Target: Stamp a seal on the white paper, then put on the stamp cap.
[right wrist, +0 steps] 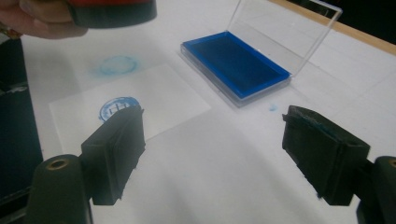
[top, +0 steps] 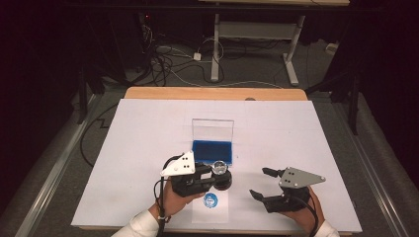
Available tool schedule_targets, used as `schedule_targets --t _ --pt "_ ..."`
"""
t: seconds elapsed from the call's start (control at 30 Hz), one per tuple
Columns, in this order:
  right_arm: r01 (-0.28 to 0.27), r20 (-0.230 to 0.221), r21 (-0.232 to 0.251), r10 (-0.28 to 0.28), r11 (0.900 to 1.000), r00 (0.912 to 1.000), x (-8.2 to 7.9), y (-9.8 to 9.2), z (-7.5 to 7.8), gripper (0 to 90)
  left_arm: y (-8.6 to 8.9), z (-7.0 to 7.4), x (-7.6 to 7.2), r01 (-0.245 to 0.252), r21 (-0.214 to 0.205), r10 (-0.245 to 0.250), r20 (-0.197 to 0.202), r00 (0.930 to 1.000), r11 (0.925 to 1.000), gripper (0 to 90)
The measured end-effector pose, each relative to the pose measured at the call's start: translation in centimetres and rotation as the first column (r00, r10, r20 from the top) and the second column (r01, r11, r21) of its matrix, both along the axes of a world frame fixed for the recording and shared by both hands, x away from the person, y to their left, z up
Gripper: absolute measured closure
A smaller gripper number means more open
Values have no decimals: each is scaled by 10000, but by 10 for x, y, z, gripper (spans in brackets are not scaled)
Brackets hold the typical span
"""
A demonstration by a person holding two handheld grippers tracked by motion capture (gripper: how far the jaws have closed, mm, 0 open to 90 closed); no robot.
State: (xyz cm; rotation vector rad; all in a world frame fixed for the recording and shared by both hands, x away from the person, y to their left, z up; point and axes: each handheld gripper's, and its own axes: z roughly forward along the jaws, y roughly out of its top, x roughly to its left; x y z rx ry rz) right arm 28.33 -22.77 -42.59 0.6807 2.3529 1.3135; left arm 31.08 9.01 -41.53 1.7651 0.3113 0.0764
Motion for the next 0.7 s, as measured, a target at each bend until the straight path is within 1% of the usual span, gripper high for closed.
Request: schedule_targets --t 0.13,0.23,0.37,0.47,0.5,0.63,0.7 --pt "357 139 80 -358 9993 9993 -2 -10 2 211 5 3 2 -147 -41 147 82 9999 9999 720" --pt "626 346 8 -626 9980 9974 -4 -16 5 211 10 5 4 -291 -59 292 118 9995 9996 720" --pt "850 428 121 -854 9963 9954 -6 -24 9 211 18 7 7 -562 -60 563 222 9982 9984 720" --pt "1002 449 176 -1009 9948 9939 -7 -30 10 212 22 9 8 -677 -65 679 256 9974 9977 719" --pt "1031 496 190 -1039 9945 9933 -7 -31 11 212 24 9 10 -715 -94 717 199 9972 9974 720" --pt "1212 532 370 -1231 9919 9910 -8 -38 12 213 29 11 13 -892 -101 895 261 9956 9960 719" --pt "1224 546 316 -1240 9920 9908 -7 -38 13 213 32 12 14 -1005 -95 1007 288 9945 9949 719"
